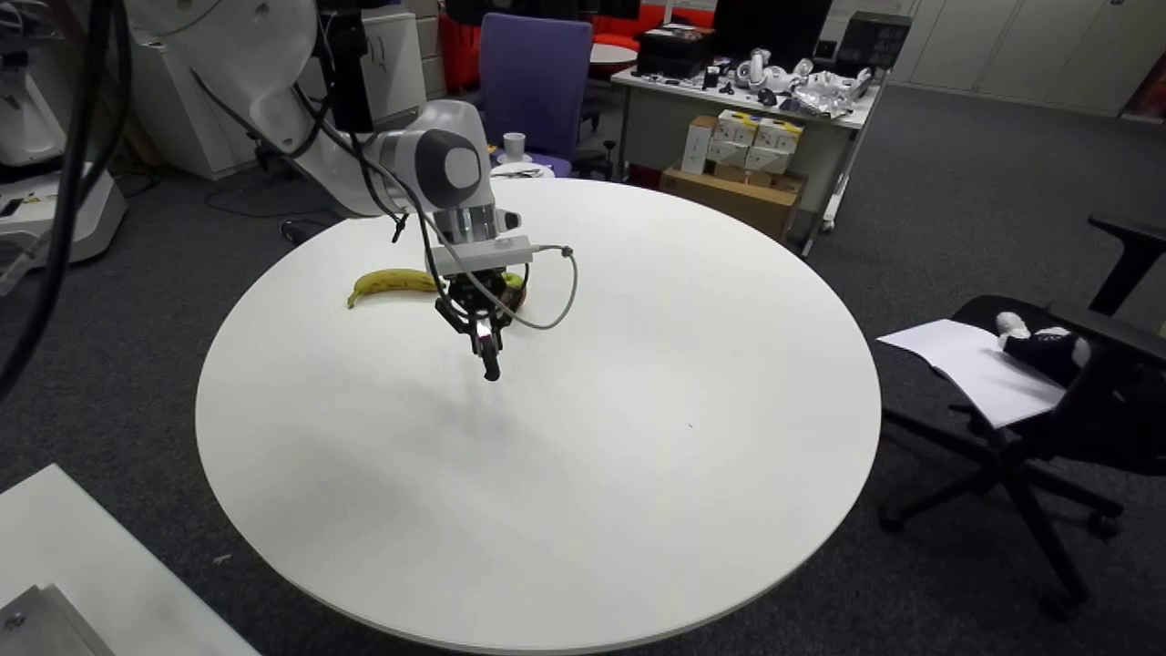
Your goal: Put the knife next to the apple
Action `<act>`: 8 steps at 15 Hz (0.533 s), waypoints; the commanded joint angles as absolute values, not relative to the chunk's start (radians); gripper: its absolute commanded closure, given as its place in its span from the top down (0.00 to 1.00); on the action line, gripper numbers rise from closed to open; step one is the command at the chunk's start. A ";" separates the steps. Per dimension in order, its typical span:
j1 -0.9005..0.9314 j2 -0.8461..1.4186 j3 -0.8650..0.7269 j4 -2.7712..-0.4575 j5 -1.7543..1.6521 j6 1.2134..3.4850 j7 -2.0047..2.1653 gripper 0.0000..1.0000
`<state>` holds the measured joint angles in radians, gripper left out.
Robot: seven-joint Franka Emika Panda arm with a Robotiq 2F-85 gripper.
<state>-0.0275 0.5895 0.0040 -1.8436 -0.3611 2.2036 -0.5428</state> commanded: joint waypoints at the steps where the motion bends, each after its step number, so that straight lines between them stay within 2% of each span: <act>1: -0.020 0.560 0.018 -1.863 -0.365 2.192 -0.520 0.08; 8: -0.030 0.576 0.068 -1.806 -0.266 2.141 -0.515 0.08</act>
<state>-0.0155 0.5896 0.0428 -1.8304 -0.3186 2.1958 -0.5080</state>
